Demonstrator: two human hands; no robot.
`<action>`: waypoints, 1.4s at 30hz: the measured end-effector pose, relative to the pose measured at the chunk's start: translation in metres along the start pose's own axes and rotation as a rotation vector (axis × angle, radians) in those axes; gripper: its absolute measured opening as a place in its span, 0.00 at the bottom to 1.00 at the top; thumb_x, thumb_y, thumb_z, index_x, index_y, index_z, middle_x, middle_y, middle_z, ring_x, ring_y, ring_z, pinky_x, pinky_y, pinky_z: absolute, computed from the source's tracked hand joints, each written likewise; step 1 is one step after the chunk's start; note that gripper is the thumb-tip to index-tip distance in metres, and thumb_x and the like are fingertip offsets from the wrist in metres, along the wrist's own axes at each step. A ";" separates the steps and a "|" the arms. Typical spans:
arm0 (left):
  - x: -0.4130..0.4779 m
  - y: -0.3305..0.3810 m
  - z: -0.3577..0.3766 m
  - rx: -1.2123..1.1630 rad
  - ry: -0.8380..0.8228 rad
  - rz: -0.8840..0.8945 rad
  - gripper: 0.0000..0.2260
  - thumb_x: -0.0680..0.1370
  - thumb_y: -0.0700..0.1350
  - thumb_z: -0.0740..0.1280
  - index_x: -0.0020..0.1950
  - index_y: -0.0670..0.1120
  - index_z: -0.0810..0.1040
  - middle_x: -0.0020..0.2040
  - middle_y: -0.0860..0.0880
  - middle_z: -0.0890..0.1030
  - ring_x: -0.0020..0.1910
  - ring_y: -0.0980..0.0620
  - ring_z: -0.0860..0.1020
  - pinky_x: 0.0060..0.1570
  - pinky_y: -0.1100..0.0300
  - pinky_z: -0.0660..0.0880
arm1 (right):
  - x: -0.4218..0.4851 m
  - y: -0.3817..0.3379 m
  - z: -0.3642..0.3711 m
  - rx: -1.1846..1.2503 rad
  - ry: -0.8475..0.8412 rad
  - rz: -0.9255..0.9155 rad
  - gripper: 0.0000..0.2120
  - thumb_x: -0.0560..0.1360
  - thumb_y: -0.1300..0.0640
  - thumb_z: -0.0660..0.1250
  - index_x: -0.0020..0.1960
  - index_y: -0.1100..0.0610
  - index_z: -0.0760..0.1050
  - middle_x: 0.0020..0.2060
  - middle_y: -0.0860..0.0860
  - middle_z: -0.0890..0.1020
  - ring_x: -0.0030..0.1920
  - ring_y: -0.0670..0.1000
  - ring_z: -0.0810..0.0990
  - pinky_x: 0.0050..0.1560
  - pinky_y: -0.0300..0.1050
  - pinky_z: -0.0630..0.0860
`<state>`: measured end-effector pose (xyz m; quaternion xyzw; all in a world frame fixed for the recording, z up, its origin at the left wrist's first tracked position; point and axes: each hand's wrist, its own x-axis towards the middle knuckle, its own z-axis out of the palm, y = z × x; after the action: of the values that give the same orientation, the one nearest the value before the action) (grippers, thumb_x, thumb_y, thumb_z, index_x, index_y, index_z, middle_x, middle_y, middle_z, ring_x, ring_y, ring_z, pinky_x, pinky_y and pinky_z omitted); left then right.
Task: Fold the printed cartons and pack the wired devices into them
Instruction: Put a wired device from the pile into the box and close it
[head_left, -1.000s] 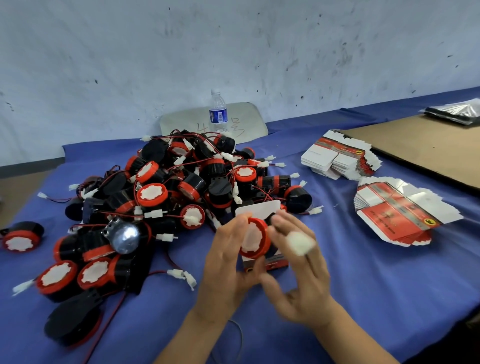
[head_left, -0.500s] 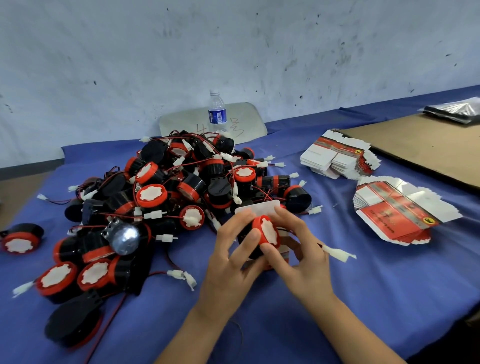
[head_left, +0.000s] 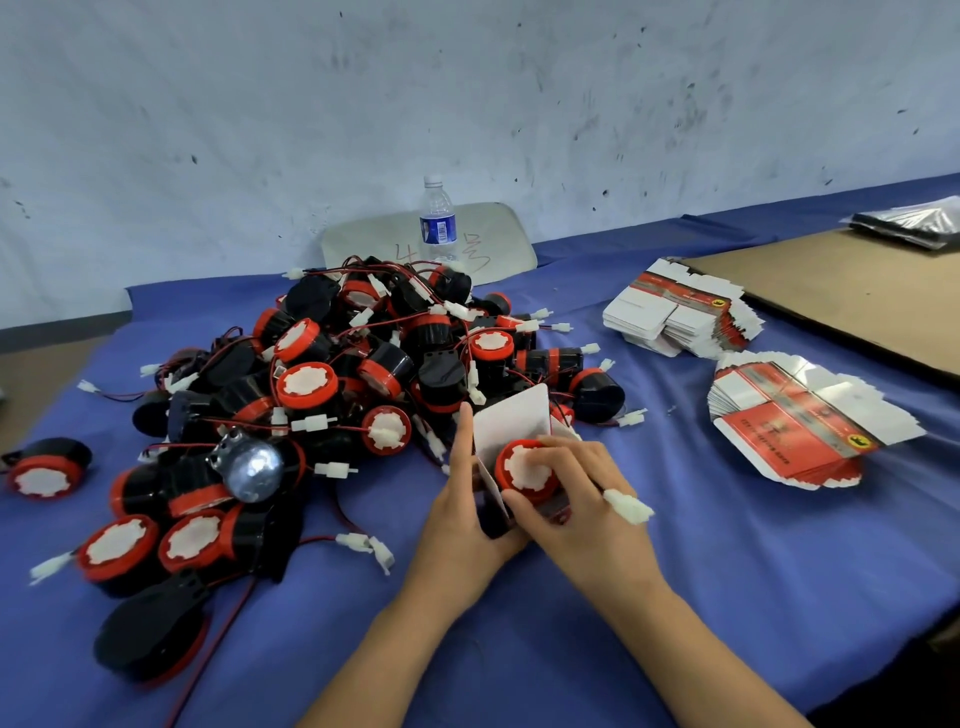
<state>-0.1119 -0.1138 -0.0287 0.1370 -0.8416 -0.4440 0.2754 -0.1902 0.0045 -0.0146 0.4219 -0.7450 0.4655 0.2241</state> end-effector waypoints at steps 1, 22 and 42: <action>0.000 0.000 0.000 0.011 0.005 0.008 0.49 0.66 0.53 0.74 0.68 0.79 0.39 0.61 0.62 0.76 0.56 0.62 0.77 0.50 0.73 0.73 | 0.000 0.001 0.000 -0.017 -0.031 -0.004 0.11 0.68 0.55 0.76 0.47 0.59 0.81 0.51 0.50 0.81 0.55 0.49 0.77 0.53 0.39 0.74; 0.003 0.010 -0.004 0.320 0.130 0.140 0.14 0.70 0.53 0.76 0.39 0.48 0.74 0.45 0.53 0.70 0.42 0.55 0.71 0.41 0.66 0.70 | 0.009 0.004 -0.016 0.560 0.447 0.140 0.30 0.74 0.71 0.56 0.67 0.41 0.62 0.52 0.50 0.74 0.42 0.53 0.81 0.44 0.49 0.81; -0.006 0.020 0.001 0.395 0.142 0.162 0.17 0.69 0.63 0.66 0.47 0.51 0.76 0.46 0.56 0.66 0.46 0.52 0.72 0.37 0.56 0.75 | 0.008 0.012 -0.007 -0.016 0.062 -0.020 0.19 0.74 0.66 0.68 0.61 0.50 0.75 0.38 0.29 0.70 0.38 0.43 0.68 0.40 0.32 0.67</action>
<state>-0.1078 -0.0990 -0.0147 0.1513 -0.8989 -0.2365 0.3365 -0.2050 0.0099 -0.0111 0.4127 -0.7371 0.4704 0.2551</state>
